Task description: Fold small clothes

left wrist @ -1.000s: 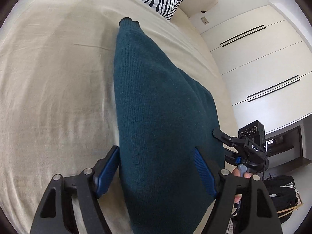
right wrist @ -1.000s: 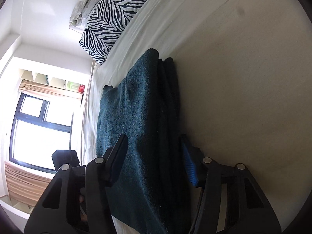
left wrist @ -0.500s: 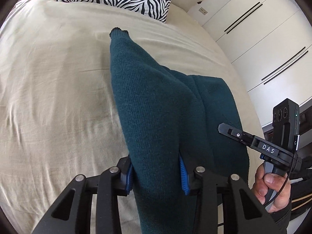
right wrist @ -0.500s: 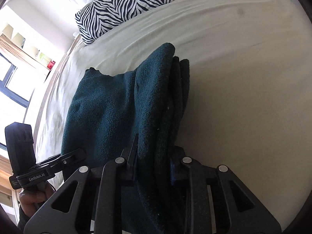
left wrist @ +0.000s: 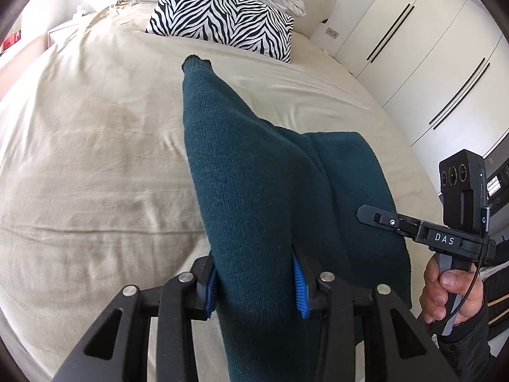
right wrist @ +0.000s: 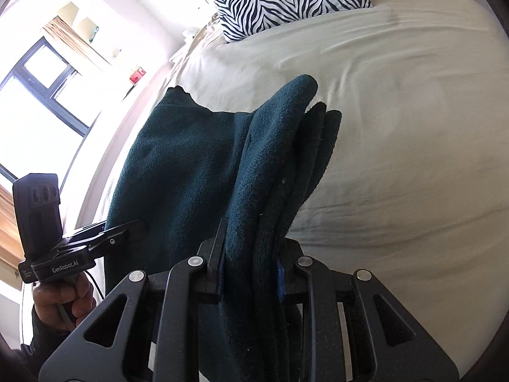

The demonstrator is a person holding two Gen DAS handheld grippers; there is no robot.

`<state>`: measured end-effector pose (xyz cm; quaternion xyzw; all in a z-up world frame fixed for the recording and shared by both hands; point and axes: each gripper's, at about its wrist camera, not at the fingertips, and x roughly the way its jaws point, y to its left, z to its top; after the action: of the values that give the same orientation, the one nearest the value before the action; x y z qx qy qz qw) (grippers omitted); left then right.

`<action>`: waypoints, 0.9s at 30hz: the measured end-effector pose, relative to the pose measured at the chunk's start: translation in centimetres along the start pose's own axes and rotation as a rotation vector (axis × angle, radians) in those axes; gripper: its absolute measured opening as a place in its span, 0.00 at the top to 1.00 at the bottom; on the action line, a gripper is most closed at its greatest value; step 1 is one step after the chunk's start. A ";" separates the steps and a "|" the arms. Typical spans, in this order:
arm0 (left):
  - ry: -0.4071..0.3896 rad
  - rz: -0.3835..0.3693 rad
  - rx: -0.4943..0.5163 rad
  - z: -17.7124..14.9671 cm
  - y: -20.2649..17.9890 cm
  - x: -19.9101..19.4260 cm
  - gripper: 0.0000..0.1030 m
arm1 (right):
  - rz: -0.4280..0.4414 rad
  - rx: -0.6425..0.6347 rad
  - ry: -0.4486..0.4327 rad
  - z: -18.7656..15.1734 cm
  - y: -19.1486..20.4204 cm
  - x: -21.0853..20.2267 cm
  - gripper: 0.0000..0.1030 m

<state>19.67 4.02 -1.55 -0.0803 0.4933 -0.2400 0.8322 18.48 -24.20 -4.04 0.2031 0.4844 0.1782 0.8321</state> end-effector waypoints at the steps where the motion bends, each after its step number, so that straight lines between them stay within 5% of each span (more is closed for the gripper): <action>1: 0.003 -0.004 -0.016 -0.8 1.2 -0.2 0.60 | 0.009 -0.002 0.008 -0.6 0.6 0.6 0.79; 7: 0.045 0.007 -0.080 -4.2 5.4 2.0 0.59 | 0.044 0.048 0.070 -3.0 0.8 5.0 0.79; 11: 0.035 -0.018 -0.117 -5.8 7.0 2.9 0.52 | 0.101 0.171 0.106 -5.0 -3.5 6.2 0.77; 18: 0.007 -0.056 -0.183 -7.3 8.3 3.0 0.41 | 0.184 0.214 0.057 -6.5 -5.3 6.4 0.72; 25: -0.102 0.035 -0.159 -10.0 7.4 -1.6 0.41 | 0.031 0.237 -0.083 -6.2 -5.5 2.6 0.54; 27: -0.179 0.076 -0.101 -10.7 6.0 -3.9 0.31 | -0.044 0.196 -0.163 -6.6 -4.7 -0.1 0.54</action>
<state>10.89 12.23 -6.08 -0.1244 0.4313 -0.1748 0.8763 13.06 -27.16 -9.27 0.2866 0.4348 0.0946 0.8484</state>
